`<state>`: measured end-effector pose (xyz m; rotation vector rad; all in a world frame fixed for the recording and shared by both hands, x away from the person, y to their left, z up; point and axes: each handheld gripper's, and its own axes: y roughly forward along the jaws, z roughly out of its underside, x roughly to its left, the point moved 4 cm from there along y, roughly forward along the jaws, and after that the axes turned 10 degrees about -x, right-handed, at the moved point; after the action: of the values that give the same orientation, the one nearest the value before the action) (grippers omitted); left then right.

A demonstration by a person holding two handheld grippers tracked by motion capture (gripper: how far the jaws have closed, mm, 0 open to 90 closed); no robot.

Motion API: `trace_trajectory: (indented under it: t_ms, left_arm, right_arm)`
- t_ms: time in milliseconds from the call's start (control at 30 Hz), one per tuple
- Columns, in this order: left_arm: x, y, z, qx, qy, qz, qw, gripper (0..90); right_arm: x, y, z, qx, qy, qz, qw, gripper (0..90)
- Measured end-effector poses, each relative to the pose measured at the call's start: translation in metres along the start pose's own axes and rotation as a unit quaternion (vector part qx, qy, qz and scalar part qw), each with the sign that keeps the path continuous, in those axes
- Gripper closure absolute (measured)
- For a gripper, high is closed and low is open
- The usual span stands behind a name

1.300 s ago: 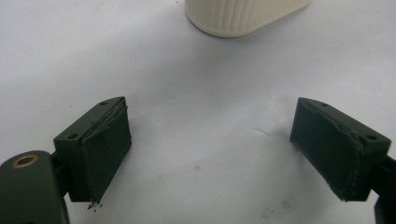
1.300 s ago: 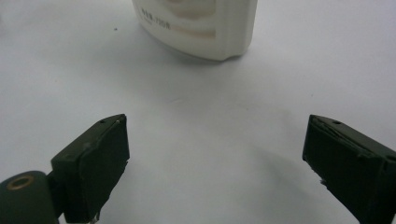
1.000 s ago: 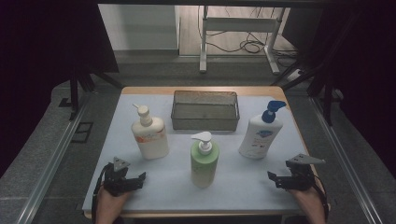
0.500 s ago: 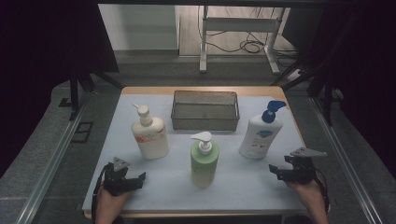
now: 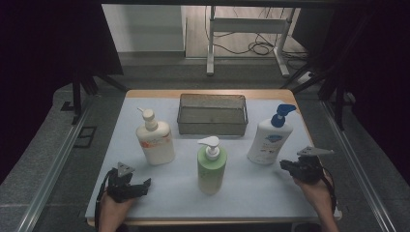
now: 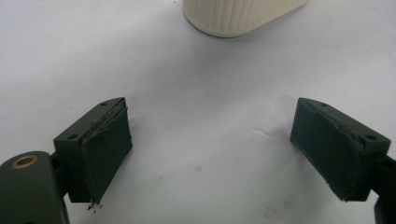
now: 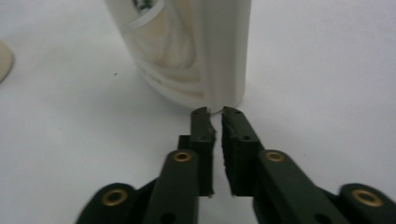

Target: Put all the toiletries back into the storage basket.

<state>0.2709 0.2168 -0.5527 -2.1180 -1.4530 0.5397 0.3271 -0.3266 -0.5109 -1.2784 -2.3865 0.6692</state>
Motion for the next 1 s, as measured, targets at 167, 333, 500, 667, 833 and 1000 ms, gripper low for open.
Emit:
trace_trajectory:
  t_ms: [167,333,500,667,833,1000]
  left_arm:
    - [0.000,0.000,0.000,0.001,0.001,0.000,1.0000,11.9]
    - [0.000,0.000,0.000,0.002,0.002,0.001,1.0000,11.9]
    - [0.000,0.000,0.000,0.001,0.001,0.001,1.0000,11.9]
    - [0.001,0.001,-0.001,0.006,0.002,0.001,1.0000,11.9]
    - [0.001,0.001,-0.002,0.008,0.002,0.003,1.0000,11.9]
    - [0.001,0.002,-0.003,0.010,0.003,0.003,0.9999,11.9]
  right_arm:
    - [-0.005,0.010,-0.005,0.003,0.000,0.013,0.9999,90.0]
    - [-0.016,0.023,-0.009,0.008,0.008,0.032,0.9994,90.0]
    - [-0.026,0.032,-0.014,-0.008,0.026,0.025,0.9993,90.0]
    - [-0.035,0.037,-0.017,-0.009,0.028,0.022,0.9993,90.0]
    - [-0.040,0.045,-0.015,-0.004,0.035,0.000,0.9994,90.0]
    - [-0.038,0.054,-0.016,-0.004,0.035,-0.019,0.9992,89.3]
